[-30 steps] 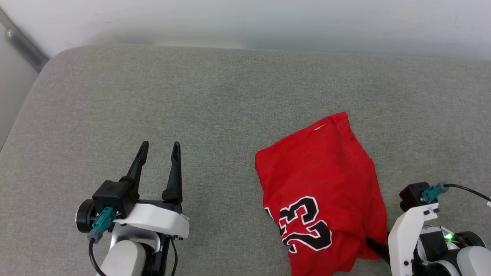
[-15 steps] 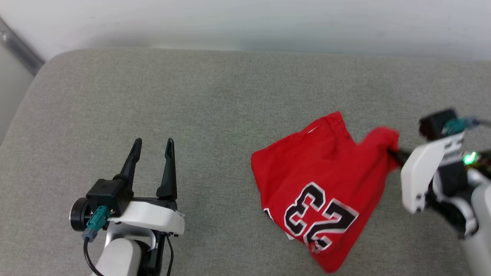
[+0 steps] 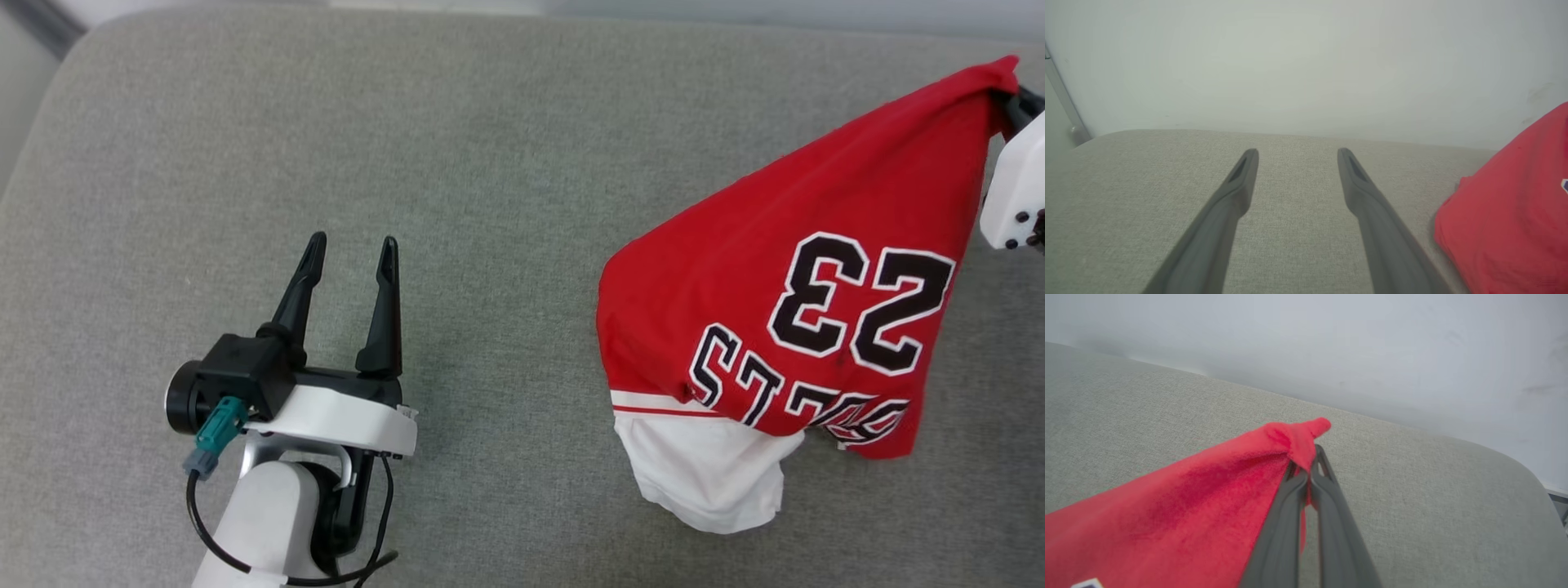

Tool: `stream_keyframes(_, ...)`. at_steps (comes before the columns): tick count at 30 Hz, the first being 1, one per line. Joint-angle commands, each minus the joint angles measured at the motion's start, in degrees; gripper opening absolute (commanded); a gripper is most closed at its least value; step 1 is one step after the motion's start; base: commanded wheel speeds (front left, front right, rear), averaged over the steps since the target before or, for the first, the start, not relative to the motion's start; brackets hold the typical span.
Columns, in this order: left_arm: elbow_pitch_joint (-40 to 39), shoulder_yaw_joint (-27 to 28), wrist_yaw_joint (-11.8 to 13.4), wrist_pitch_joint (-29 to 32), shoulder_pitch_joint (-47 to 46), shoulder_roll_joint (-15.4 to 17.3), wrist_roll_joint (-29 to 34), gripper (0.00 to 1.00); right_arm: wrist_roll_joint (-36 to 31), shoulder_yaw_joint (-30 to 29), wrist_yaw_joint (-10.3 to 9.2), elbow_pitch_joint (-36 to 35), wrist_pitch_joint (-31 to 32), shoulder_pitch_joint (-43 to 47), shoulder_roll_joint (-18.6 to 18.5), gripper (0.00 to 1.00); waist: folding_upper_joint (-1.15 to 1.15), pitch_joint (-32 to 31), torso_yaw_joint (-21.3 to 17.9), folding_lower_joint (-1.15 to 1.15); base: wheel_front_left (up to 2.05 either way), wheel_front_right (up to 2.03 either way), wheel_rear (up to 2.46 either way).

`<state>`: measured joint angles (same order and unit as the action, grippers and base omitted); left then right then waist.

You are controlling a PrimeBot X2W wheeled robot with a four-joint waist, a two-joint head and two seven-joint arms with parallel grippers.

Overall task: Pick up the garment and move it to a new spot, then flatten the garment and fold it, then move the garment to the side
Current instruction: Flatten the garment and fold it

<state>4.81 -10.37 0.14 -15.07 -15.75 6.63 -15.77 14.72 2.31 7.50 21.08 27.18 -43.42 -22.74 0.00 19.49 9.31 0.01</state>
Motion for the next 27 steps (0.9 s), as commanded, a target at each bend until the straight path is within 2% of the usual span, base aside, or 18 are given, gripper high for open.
stream_keyframes(1,-0.23,0.21,-0.15,-0.15,-0.53,-0.21,0.5,1.0,-0.02,-0.12,-0.02,0.84,-0.76,-0.37,0.5,0.0,0.0,1.34,0.75,-0.01,0.0,0.0,0.0)
stream_keyframes(4,-0.3,0.49,-0.53,-0.15,-1.11,-0.72,1.07,1.0,-0.71,-0.37,-0.02,5.57,-3.81,-1.0,1.45,0.0,0.0,2.19,0.8,-0.01,0.0,0.0,0.0)
stream_keyframes(5,-0.24,0.53,-0.62,-0.15,-1.16,-0.89,1.15,1.0,-0.84,-0.51,-0.02,7.06,-5.12,-1.12,1.83,0.07,0.0,2.33,0.78,-0.01,0.0,0.0,0.0)
stream_keyframes(6,-0.09,0.57,-0.76,-0.15,-1.21,-1.01,1.31,1.0,-0.84,-0.6,-0.02,8.7,-6.12,-0.99,2.21,0.45,0.0,2.42,0.74,-0.01,0.0,0.0,0.0)
stream_keyframes(7,0.1,0.64,-1.01,-0.15,-1.3,-1.09,1.46,1.0,-0.83,-0.52,-0.02,9.96,-7.19,-0.95,2.58,0.93,0.0,2.44,0.67,-0.01,0.0,0.0,0.0)
stream_keyframes(8,0.31,0.71,-1.12,-0.15,-1.39,-1.18,1.61,1.0,-0.74,-0.46,-0.02,10.99,-8.51,-0.98,2.95,1.0,0.0,2.35,0.54,-0.01,0.0,0.0,0.0)
stream_keyframes(13,1.37,1.41,-1.55,-0.15,-1.0,-1.39,2.2,1.0,-1.14,-0.98,-0.02,14.26,-17.64,-0.68,4.03,1.0,0.0,0.46,-0.6,-0.01,0.0,0.0,0.0)
stream_keyframes(19,2.19,2.6,-1.52,-0.15,0.94,-1.3,2.9,1.0,-1.65,-1.69,-0.02,12.51,-29.5,2.53,5.63,1.0,0.0,-3.68,-2.43,-0.01,0.0,0.0,0.0)
stream_keyframes(22,2.73,2.97,-1.41,-0.15,2.41,-1.12,2.94,1.0,-1.85,-1.66,-0.02,10.58,-32.85,5.95,6.64,1.0,0.0,-6.38,-3.33,-0.01,0.0,0.0,0.0)
stream_keyframes(27,3.62,3.44,-1.11,-0.15,5.26,-0.77,2.65,1.0,-3.03,-1.69,-0.02,4.21,-34.54,14.2,8.57,1.0,0.0,-10.53,-4.59,-0.01,0.0,0.0,0.0)
